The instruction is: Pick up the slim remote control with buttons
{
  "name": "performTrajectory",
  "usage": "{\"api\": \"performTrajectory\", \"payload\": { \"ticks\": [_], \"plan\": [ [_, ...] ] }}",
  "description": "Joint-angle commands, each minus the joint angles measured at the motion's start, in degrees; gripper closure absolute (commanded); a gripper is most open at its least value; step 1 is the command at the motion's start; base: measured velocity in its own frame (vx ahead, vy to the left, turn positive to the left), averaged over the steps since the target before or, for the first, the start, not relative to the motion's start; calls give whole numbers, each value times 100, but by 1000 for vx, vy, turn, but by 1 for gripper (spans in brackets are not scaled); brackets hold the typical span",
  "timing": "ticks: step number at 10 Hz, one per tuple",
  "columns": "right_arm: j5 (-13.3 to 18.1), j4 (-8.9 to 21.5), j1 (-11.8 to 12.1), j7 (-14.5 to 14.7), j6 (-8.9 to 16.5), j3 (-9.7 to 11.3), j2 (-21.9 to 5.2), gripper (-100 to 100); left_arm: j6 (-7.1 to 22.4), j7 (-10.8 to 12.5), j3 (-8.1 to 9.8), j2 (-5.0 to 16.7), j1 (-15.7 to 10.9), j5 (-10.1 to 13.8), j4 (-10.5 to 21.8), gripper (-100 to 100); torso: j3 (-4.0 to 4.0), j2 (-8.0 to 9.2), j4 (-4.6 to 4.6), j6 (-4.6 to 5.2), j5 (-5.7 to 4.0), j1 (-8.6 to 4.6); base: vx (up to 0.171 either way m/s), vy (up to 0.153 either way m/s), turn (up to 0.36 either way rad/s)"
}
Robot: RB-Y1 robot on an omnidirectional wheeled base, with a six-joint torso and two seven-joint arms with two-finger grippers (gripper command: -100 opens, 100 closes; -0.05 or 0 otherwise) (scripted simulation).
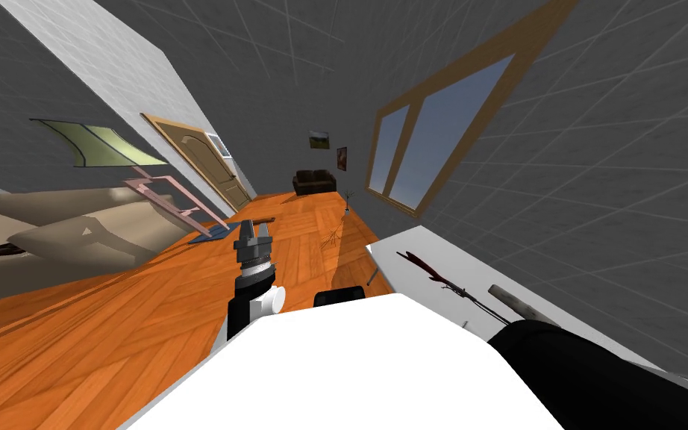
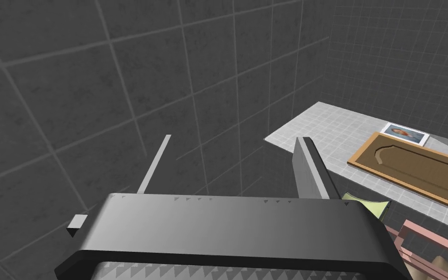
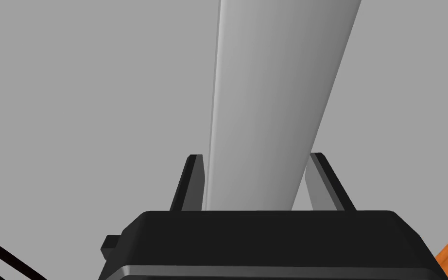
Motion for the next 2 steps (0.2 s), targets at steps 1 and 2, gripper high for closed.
{"api": "performTrajectory", "payload": {
  "ticks": [1, 2],
  "plan": [
    [0, 0, 0, 0, 0, 0, 0, 100, 0, 0, 0, 0, 0, 0, 0, 0, 0, 0, 0, 0, 0, 0, 28, 11, -15],
    [-4, 12, 4, 26, -16, -10, 4, 0, 0, 0, 0, 0, -1, 0, 0, 0, 5, 10, 1, -3, -2, -4, 5, 3, 3]
  ]
}}
